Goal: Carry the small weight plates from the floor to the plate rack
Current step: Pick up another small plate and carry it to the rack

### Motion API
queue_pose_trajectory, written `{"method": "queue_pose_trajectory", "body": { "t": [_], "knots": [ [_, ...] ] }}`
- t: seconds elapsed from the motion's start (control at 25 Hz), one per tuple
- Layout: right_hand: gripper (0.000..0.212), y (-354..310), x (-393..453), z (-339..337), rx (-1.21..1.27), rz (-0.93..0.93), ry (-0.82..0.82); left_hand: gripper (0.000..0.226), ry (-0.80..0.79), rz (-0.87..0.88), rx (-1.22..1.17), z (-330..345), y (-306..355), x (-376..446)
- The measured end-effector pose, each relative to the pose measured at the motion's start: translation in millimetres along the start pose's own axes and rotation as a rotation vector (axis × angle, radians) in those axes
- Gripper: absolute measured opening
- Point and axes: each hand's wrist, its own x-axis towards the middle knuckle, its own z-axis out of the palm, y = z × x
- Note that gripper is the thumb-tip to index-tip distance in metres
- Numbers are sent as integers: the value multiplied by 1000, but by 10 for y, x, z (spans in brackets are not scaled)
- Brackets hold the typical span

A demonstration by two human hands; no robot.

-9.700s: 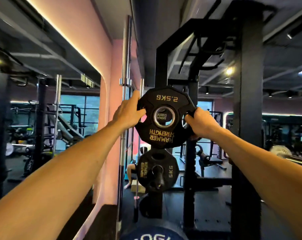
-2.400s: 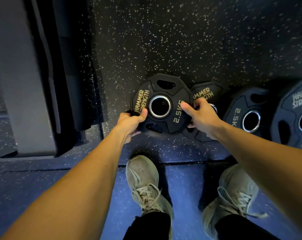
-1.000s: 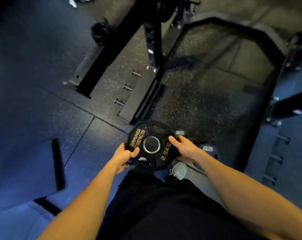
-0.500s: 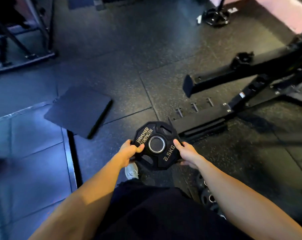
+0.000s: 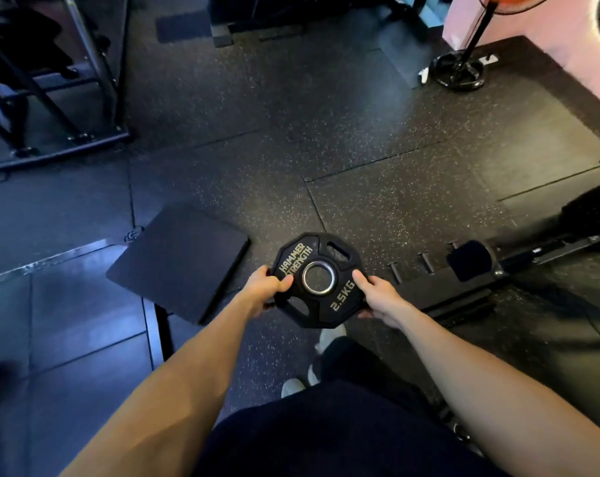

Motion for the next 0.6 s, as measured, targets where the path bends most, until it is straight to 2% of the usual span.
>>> {"method": "queue_pose_trajectory", "body": {
  "t": [0.28, 0.6],
  "knots": [
    [40, -1337, 1285, -91, 28, 3, 25, 24, 1, 19, 32, -90, 1438, 1262],
    [38, -3019, 2451, -597, 39, 6, 66, 21, -61, -2, 54, 97, 3244, 2583]
  ]
}}
